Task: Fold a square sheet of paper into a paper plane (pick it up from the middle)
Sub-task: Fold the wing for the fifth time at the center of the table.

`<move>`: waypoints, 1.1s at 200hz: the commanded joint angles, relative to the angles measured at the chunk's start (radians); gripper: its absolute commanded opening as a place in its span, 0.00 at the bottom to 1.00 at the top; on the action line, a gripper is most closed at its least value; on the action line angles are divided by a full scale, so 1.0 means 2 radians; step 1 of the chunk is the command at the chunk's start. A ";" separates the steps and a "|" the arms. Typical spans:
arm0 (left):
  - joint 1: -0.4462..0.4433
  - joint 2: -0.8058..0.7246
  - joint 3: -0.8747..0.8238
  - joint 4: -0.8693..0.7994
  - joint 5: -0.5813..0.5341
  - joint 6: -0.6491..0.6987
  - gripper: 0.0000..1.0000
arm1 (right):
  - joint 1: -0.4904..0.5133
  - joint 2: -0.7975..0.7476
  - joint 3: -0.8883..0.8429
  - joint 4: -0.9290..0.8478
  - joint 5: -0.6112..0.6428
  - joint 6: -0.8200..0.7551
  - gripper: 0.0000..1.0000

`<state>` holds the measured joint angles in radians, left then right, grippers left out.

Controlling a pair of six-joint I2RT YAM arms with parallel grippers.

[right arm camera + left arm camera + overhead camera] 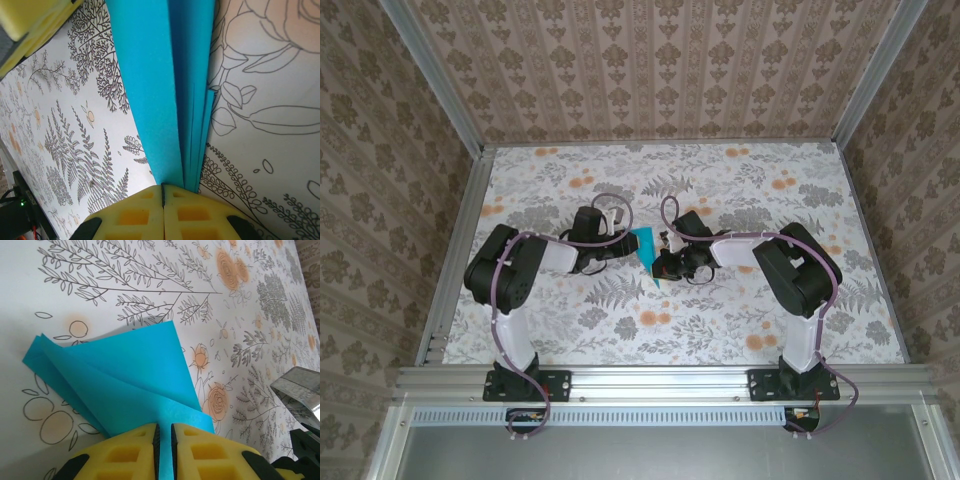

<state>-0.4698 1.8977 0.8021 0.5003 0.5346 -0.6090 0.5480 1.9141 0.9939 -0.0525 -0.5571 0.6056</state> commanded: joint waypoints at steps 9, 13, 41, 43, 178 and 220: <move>0.003 0.014 0.019 -0.028 -0.017 0.001 0.16 | -0.002 0.030 -0.021 -0.065 0.038 0.003 0.06; 0.016 0.015 0.021 -0.032 -0.020 0.001 0.16 | -0.003 0.030 -0.021 -0.065 0.038 0.003 0.06; 0.021 0.023 0.031 -0.058 -0.028 0.007 0.15 | -0.002 0.027 -0.024 -0.069 0.041 0.001 0.06; 0.021 0.023 0.031 -0.059 -0.028 0.007 0.15 | -0.003 0.028 -0.025 -0.070 0.041 0.001 0.06; 0.063 0.050 0.127 -0.224 -0.078 0.032 0.15 | -0.002 0.016 -0.035 -0.095 0.061 -0.007 0.06; 0.077 0.007 0.140 -0.249 -0.081 0.041 0.16 | -0.002 0.016 -0.030 -0.093 0.059 -0.003 0.06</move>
<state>-0.3332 1.9636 1.0760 0.0887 0.4171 -0.5671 0.5480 1.9087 0.9848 -0.0536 -0.5526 0.6048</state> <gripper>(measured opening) 0.154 0.061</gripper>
